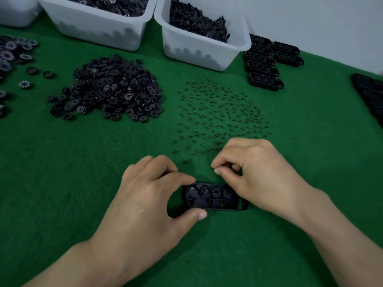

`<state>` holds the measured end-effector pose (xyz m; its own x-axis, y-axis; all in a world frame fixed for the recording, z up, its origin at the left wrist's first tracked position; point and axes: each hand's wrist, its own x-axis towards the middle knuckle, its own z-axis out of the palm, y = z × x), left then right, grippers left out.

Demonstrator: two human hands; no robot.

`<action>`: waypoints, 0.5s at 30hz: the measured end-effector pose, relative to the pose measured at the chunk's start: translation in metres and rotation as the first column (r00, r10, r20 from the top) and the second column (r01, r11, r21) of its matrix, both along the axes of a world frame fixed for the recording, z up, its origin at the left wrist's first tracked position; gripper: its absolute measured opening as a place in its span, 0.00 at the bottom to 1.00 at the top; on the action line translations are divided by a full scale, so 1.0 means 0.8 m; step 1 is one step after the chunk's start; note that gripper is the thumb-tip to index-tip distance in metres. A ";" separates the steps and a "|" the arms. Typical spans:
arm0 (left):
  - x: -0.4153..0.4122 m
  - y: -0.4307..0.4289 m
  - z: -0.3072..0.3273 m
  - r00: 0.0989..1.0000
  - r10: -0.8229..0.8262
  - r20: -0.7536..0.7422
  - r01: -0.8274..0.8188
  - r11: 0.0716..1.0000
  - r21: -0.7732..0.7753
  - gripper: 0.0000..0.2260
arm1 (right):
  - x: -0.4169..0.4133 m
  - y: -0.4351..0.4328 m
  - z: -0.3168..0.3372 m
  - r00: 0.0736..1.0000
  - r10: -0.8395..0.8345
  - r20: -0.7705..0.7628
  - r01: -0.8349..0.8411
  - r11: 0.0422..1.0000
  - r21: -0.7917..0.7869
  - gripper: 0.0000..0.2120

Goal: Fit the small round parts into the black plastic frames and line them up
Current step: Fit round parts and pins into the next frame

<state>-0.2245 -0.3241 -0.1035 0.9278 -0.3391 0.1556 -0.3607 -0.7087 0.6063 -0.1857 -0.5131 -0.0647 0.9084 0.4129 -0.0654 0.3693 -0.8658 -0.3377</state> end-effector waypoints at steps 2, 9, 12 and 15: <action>0.000 0.000 0.000 1.000 0.001 0.001 -0.001 1.000 0.003 0.24 | -0.001 -0.002 0.001 1.000 0.009 0.019 -0.008 0.999 -0.031 0.03; 0.001 -0.001 -0.001 1.000 0.002 -0.002 -0.002 1.000 -0.009 0.23 | -0.029 -0.015 -0.002 0.998 -0.035 -0.053 0.052 0.933 0.356 0.03; 0.001 -0.001 -0.001 1.000 0.003 -0.002 -0.003 1.000 -0.005 0.23 | -0.036 -0.017 -0.011 0.996 -0.041 -0.075 0.066 0.923 0.379 0.02; 0.001 -0.001 0.000 1.000 0.004 -0.005 -0.004 1.000 -0.006 0.23 | -0.037 -0.018 -0.014 0.996 -0.054 -0.064 0.075 0.919 0.386 0.02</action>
